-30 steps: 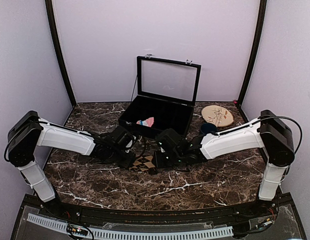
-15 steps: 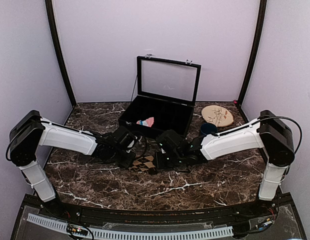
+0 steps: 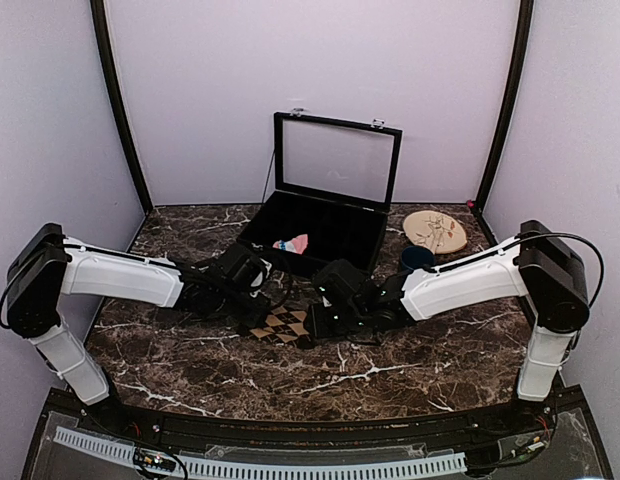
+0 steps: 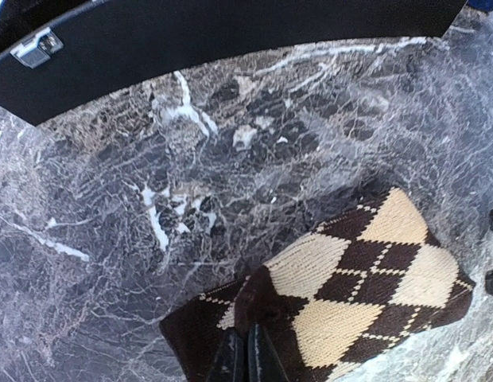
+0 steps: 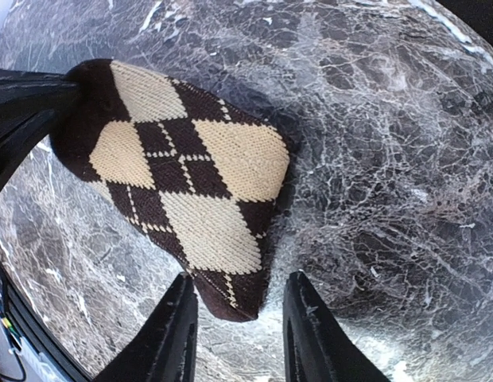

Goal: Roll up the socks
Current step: Adjust the sock at the center of the board.

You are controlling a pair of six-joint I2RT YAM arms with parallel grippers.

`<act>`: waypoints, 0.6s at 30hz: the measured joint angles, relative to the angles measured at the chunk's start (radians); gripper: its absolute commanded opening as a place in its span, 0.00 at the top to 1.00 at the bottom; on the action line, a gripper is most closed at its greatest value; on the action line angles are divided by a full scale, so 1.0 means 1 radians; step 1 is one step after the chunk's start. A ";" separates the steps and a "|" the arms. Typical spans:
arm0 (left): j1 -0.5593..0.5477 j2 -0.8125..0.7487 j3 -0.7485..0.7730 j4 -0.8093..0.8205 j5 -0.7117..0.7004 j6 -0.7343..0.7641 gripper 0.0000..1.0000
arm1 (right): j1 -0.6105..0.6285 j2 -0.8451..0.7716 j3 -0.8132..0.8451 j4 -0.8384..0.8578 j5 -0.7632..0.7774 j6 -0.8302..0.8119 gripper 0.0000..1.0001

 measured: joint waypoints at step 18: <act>0.000 -0.082 0.036 -0.063 0.013 0.000 1.00 | 0.046 0.038 -0.002 0.029 0.011 -0.016 0.57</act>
